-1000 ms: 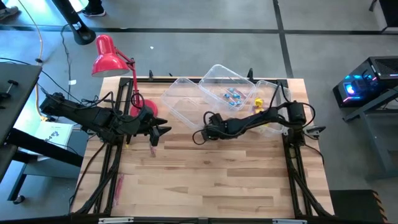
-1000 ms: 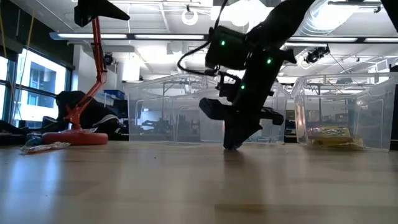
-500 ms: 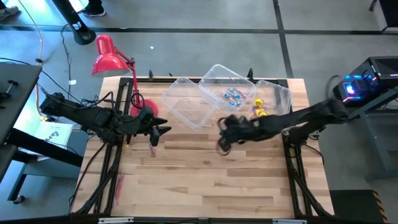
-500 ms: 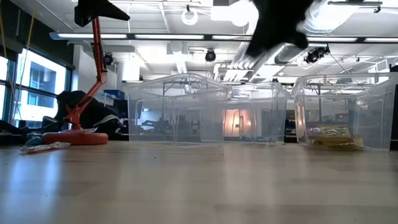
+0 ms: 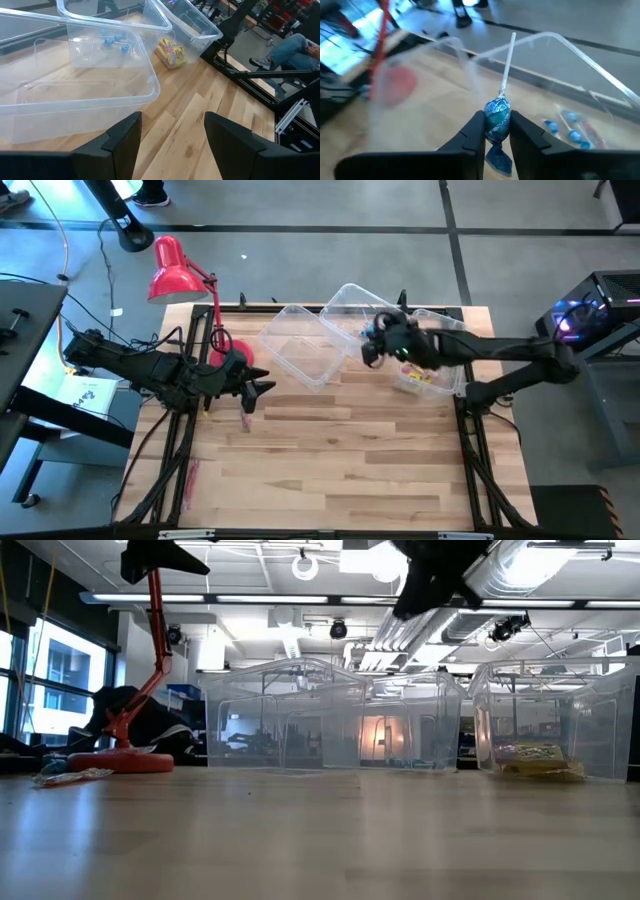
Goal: Sort candy
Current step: Put the blue candy into the center transparent bin
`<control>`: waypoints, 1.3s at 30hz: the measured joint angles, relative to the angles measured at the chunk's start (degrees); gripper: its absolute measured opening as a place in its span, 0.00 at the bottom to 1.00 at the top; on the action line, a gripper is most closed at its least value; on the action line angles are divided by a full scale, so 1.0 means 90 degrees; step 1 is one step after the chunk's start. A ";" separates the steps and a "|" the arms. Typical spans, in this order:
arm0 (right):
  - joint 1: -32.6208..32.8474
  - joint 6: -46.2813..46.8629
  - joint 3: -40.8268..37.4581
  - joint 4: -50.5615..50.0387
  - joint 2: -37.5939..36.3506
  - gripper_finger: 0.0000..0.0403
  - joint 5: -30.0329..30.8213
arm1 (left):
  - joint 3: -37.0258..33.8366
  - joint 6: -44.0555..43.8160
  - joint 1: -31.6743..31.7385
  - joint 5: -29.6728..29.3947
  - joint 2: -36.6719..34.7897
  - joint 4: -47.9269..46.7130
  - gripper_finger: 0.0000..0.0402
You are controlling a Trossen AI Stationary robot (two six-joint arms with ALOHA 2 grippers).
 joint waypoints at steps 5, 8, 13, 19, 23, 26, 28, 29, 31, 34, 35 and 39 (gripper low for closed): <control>-0.0955 -0.0293 0.0000 0.0409 0.0582 0.25 -0.0908 | 0.0000 0.0002 0.0002 0.0296 0.0001 -0.0003 0.53; -0.1304 -0.0350 0.0000 0.0508 0.0869 0.34 -0.1271 | 0.0000 0.0005 0.0002 0.0556 0.0002 -0.0004 0.53; -0.1509 -0.0751 0.0000 0.0662 0.0955 0.48 -0.1748 | 0.0000 0.0002 -0.0002 0.0714 0.0000 -0.0002 0.53; -0.1484 -0.0926 0.0000 0.0682 0.0601 0.53 -0.1787 | 0.0040 -0.0372 -0.0042 0.1465 0.0096 -0.1170 0.52; -0.1475 -0.0816 0.0000 0.0660 0.0387 0.53 -0.1830 | 0.0056 -0.2180 0.0000 0.1780 0.0396 -0.3138 0.50; -0.1475 -0.0750 0.0000 0.0667 0.0339 0.53 -0.1828 | 0.0027 -0.3125 -0.0002 0.2053 0.0717 -0.4441 0.47; -0.1475 -0.0673 0.0000 0.0631 0.0351 0.53 -0.1831 | -0.0041 -0.3536 -0.0002 0.2079 0.0948 -0.5139 0.46; -0.1475 -0.0632 0.0000 0.0634 0.0366 0.53 -0.1831 | -0.0094 -0.3706 -0.0001 0.2028 0.1039 -0.5334 0.45; -0.1475 -0.0575 0.0000 0.0652 0.0395 0.53 -0.1830 | -0.0207 -0.4146 0.0046 0.1632 0.1213 -0.5529 0.44; -0.1475 -0.0570 0.0000 0.0636 0.0417 0.53 -0.1831 | -0.0401 -0.5114 0.0167 0.0815 0.1393 -0.5488 0.43; -0.1475 -0.0570 0.0000 0.0643 0.0413 0.53 -0.1829 | -0.0472 -0.5475 0.0204 0.0593 0.1456 -0.5451 0.43; -0.1475 -0.0570 0.0000 0.0635 0.0413 0.53 -0.1851 | -0.0827 -0.6902 0.0306 0.0188 0.1706 -0.5401 0.43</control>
